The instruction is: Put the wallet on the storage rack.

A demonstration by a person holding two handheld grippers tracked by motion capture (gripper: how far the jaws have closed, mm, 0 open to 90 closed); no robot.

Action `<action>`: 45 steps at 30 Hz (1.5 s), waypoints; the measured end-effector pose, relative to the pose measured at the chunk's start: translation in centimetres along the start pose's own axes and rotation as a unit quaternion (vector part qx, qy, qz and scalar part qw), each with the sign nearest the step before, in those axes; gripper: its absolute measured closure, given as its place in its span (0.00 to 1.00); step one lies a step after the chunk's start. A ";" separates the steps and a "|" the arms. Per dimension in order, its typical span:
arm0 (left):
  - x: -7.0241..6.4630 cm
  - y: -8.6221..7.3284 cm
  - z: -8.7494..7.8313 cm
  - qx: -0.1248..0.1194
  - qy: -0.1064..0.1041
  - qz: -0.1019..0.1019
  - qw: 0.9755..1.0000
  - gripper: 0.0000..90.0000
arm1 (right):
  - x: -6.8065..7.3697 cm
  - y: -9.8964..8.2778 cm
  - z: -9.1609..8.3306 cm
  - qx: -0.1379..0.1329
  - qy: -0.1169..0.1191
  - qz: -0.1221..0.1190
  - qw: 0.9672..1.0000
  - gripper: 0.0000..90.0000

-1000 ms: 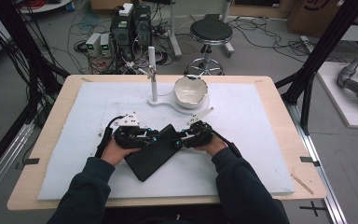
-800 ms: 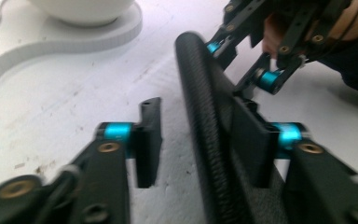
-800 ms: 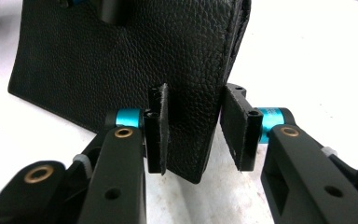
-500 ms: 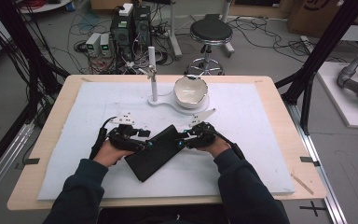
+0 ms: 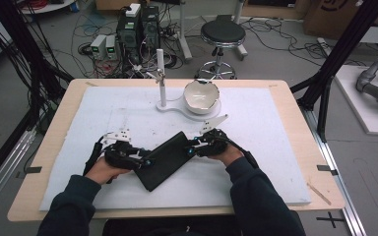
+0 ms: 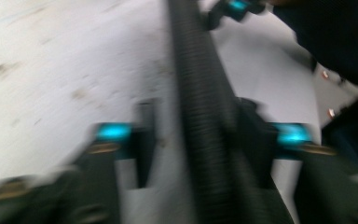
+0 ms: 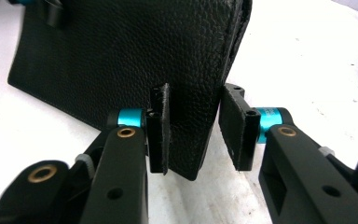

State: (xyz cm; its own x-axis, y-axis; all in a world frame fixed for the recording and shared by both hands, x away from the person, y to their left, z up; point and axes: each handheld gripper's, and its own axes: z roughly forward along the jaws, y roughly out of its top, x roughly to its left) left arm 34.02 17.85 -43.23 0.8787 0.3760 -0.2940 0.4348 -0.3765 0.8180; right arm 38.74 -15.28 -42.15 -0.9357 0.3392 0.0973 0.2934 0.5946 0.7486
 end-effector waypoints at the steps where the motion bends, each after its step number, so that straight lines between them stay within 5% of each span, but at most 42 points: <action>1: 0.1 0.0 -0.1 -0.004 -0.008 0.000 1.000 0.71 | 0.0 0.0 0.0 0.002 -0.001 -0.001 1.000 0.71; 5: 0.4 0.3 -0.4 -0.028 -0.013 0.011 0.999 0.76 | 0.0 0.0 -0.1 -0.004 0.001 0.001 1.000 0.64; 8: 0.4 0.6 -0.4 -0.046 -0.020 0.024 0.998 0.79 | 0.0 0.0 0.3 -0.019 -0.011 -0.006 1.000 0.37; 11: 0.3 0.9 -0.3 -0.052 -0.027 0.044 0.997 0.80 | 0.0 0.2 0.6 -0.047 -0.027 -0.013 0.998 0.29; 16: 0.4 1.0 0.0 -0.068 -0.011 0.043 0.997 0.80 | -0.2 0.2 0.9 -0.064 0.023 -0.012 0.998 0.41; 19: 0.6 1.0 0.0 -0.073 0.019 0.035 0.997 0.78 | -0.1 0.1 1.0 -0.056 0.011 -0.006 0.998 0.45; 21: 0.8 1.0 -0.1 -0.074 0.046 0.021 0.996 0.72 | -0.4 0.0 0.7 -0.052 0.018 0.010 0.998 0.50; 26: 1.2 0.8 -0.3 -0.062 0.085 -0.007 0.994 0.59 | -0.3 -0.1 0.6 -0.044 0.033 0.007 0.998 0.53; 32: 1.3 0.7 -0.1 -0.058 0.119 -0.012 0.991 0.55 | 0.0 0.0 0.8 -0.046 0.039 0.006 0.998 0.49; 38: 1.1 0.8 0.3 -0.071 0.128 -0.011 0.989 0.58 | 0.9 0.3 1.1 -0.036 0.038 -0.021 0.998 0.53; 45: 1.1 0.9 -0.2 -0.091 0.140 -0.025 0.986 0.46 | 0.7 0.5 0.5 -0.037 0.032 -0.011 0.999 0.68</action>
State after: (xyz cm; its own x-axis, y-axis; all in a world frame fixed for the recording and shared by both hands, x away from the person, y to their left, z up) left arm 35.31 18.11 -42.69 0.7576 0.6187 -0.2082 0.4104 -0.2034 0.8889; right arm 38.35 -14.45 -42.06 -0.9534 0.2768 0.1202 0.2588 0.5450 0.7975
